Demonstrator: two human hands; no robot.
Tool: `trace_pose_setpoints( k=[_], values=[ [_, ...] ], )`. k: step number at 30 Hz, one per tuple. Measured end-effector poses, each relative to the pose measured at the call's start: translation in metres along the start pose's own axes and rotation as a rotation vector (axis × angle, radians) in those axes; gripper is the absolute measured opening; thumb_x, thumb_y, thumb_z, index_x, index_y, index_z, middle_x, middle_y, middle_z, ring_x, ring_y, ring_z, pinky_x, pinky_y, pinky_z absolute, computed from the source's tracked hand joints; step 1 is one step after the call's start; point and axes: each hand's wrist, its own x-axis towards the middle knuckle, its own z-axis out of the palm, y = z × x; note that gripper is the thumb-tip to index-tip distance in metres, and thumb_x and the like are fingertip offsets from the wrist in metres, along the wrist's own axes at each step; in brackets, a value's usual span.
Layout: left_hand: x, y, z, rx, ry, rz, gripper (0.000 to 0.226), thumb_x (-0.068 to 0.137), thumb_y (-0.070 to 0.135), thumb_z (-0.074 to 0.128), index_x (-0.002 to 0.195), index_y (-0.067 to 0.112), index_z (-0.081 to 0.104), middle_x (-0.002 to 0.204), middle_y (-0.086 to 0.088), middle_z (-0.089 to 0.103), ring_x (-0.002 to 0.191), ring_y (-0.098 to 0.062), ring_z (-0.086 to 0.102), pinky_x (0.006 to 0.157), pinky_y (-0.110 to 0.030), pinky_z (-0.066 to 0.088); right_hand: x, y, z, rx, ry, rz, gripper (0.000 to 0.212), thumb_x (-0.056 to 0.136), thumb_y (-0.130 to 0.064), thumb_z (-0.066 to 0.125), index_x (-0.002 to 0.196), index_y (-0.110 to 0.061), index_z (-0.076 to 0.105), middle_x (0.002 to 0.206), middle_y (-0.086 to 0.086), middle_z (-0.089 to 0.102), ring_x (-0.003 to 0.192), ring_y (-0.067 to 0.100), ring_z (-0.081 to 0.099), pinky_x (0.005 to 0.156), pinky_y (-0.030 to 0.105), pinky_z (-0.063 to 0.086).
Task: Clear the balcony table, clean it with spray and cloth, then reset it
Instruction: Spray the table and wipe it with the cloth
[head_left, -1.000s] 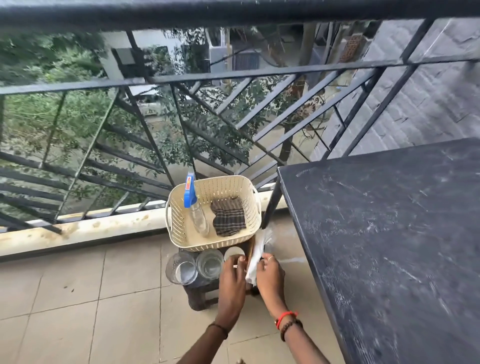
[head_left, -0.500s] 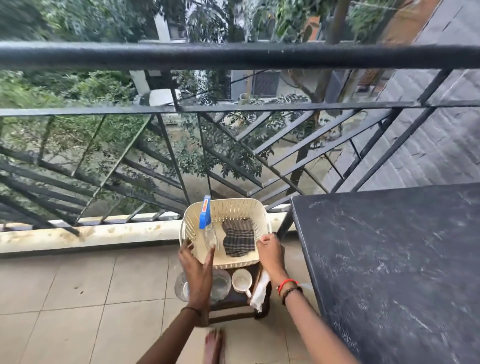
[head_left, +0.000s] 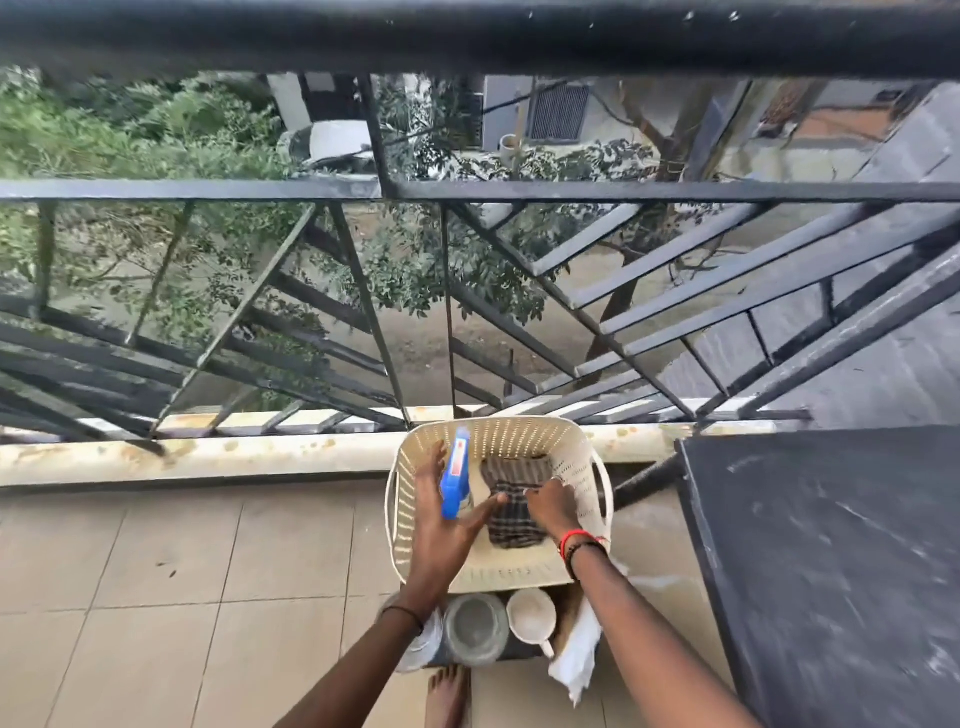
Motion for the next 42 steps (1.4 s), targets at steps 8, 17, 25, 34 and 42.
trace_pose_setpoints(
  k=[8, 17, 25, 34, 42],
  values=[
    [0.02, 0.0, -0.002, 0.029, -0.076, 0.028, 0.047, 0.084, 0.026, 0.071, 0.126, 0.014, 0.053, 0.122, -0.008, 0.056, 0.116, -0.023, 0.053, 0.101, -0.044, 0.043, 0.029, -0.003, 0.024, -0.111, 0.022, 0.029, 0.048, 0.089, -0.03, 0.06, 0.126, 0.0, 0.054, 0.132, 0.017, 0.054, 0.122, 0.031, 0.051, 0.099, 0.035, 0.045],
    [0.026, 0.003, -0.005, 0.022, -0.092, 0.079, 0.033, 0.087, 0.025, 0.069, 0.109, 0.042, 0.051, 0.106, 0.006, 0.061, 0.097, -0.01, 0.059, 0.083, -0.026, 0.049, 0.045, -0.006, 0.026, -0.111, 0.079, 0.134, 0.037, 0.087, -0.024, 0.063, 0.119, -0.004, 0.06, 0.125, 0.015, 0.059, 0.12, 0.031, 0.049, 0.097, 0.033, 0.042],
    [0.028, 0.008, -0.003, 0.019, -0.119, 0.103, 0.022, 0.084, 0.033, 0.063, 0.103, 0.032, 0.051, 0.094, 0.018, 0.056, 0.091, 0.011, 0.055, 0.077, -0.007, 0.043, 0.049, -0.006, 0.028, 0.25, 0.003, 0.109, 0.035, 0.075, -0.012, 0.071, 0.108, -0.004, 0.064, 0.11, 0.016, 0.067, 0.102, 0.03, 0.063, 0.086, 0.034, 0.054],
    [0.033, 0.026, -0.009, -0.005, -0.157, 0.071, 0.033, 0.084, 0.023, 0.055, 0.113, 0.008, 0.058, 0.102, -0.011, 0.063, 0.092, -0.014, 0.06, 0.077, -0.013, 0.047, 0.021, -0.001, 0.01, 0.772, -0.19, 0.182, 0.035, 0.072, -0.001, 0.075, 0.106, 0.0, 0.066, 0.088, 0.012, 0.072, 0.075, 0.022, 0.069, 0.048, 0.02, 0.052],
    [0.031, 0.08, -0.014, 0.013, -0.093, 0.288, 0.034, 0.083, 0.017, 0.059, 0.117, 0.018, 0.053, 0.104, -0.001, 0.057, 0.1, -0.01, 0.058, 0.085, -0.017, 0.045, -0.036, -0.006, -0.033, 1.026, -0.254, 0.117, 0.034, 0.074, -0.002, 0.074, 0.107, -0.006, 0.066, 0.101, 0.014, 0.073, 0.1, 0.034, 0.067, 0.089, 0.048, 0.055]
  ],
)
